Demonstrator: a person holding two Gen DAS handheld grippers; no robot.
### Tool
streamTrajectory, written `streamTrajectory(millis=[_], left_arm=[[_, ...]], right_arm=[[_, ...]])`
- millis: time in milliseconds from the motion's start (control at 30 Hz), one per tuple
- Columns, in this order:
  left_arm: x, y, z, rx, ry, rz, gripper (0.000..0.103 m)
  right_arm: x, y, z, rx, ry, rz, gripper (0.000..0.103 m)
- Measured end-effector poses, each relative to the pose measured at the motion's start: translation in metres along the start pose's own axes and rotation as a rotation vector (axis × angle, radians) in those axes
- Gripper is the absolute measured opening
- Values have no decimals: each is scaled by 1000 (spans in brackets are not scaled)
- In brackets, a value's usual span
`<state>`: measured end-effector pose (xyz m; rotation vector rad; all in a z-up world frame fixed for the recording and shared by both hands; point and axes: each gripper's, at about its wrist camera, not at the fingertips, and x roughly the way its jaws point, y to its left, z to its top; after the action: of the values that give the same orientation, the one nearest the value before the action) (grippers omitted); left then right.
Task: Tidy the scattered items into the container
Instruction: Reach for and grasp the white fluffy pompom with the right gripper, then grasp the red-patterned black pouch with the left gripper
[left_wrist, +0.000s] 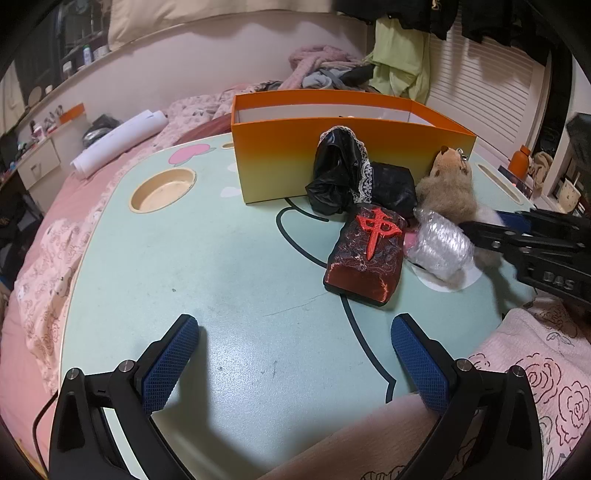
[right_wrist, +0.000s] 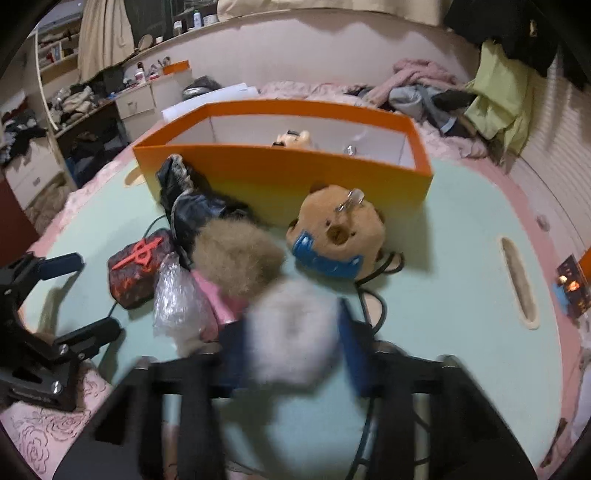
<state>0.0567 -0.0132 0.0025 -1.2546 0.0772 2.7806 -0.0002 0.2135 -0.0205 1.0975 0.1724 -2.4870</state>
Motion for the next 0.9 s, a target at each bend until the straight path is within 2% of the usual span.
streamTrajectory(millis=[167,267,400,533,600,667,700,733,800,833,900], left_arm=[[0,-1,0,0,0,1,103],[0,-1,0,0,0,2,103],[-1,-2,3,16,2,-1,103],[-7,-11,18,51,-54,-26,103],[-1,-15,28,71,-52,-53,100],[8,-19,34,88,-32,-69,79],[13,-20,37,96,-16,-88,75],[17,-21,38,101,-3,-115,60],[18,-23,39,107,-15,-141,42],[17,-22,38,101,-16,-158,38],[11,-18,33,78,-28,-189,38]], right_arm=[[-30,-5,-13,41,-108,81,35],[-41,-3,-19,44,-147,88,35],[-44,3,-18,33,-156,66,35],[-40,-1,-16,46,-147,72,35],[-38,-4,-16,60,-139,78,35],[-37,-7,-17,72,-134,82,35],[-37,-8,-17,77,-132,84,35],[-37,-9,-17,82,-129,87,35],[-37,-11,-18,90,-127,89,35],[-37,-11,-18,92,-127,88,35],[-38,-12,-17,93,-131,86,35]])
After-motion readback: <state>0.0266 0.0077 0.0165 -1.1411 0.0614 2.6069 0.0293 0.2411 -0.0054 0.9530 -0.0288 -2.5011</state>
